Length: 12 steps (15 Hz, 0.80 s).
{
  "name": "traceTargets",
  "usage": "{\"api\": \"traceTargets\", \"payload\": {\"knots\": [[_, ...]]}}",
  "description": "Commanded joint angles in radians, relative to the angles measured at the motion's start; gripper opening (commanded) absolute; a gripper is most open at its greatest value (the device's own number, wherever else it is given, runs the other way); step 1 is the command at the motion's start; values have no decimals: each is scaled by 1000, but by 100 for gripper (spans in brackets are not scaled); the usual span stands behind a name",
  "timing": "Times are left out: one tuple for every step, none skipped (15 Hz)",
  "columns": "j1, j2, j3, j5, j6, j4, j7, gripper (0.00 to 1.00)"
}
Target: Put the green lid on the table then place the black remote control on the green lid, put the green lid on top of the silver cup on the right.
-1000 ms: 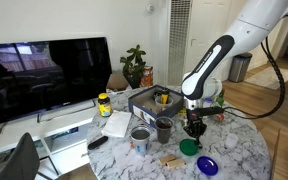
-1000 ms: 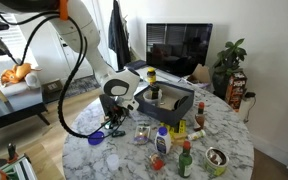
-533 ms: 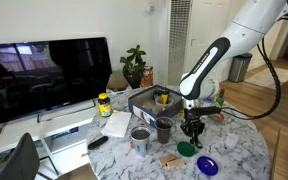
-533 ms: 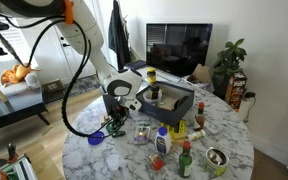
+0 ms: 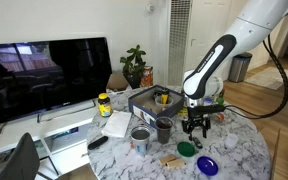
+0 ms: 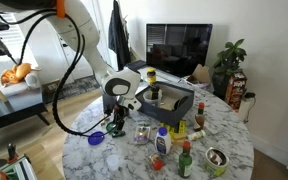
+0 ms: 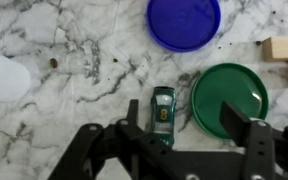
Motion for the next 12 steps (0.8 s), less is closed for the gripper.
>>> {"api": "traceTargets", "payload": {"knots": [[24,-10,-22,-21,47,-44,69,100],[24,-8,-23,-20,52,-48,76,100],[21,-4,-24,-17,51,-49,78,92],[22,-1,-25,-18,49,-49,82,87],[22,5,-27,-19,51,-47,86,78],[20,8,-26,-15,54,-45,87,71],[18,13,-26,-14,54,-43,86,65],[17,18,-25,-14,51,-38,82,58],[20,24,-29,-18,48,-35,90,57],[18,30,-28,-15,48,-31,87,59],[17,34,-27,-13,49,-29,86,57],[16,38,-25,-10,52,-27,84,74]]}}
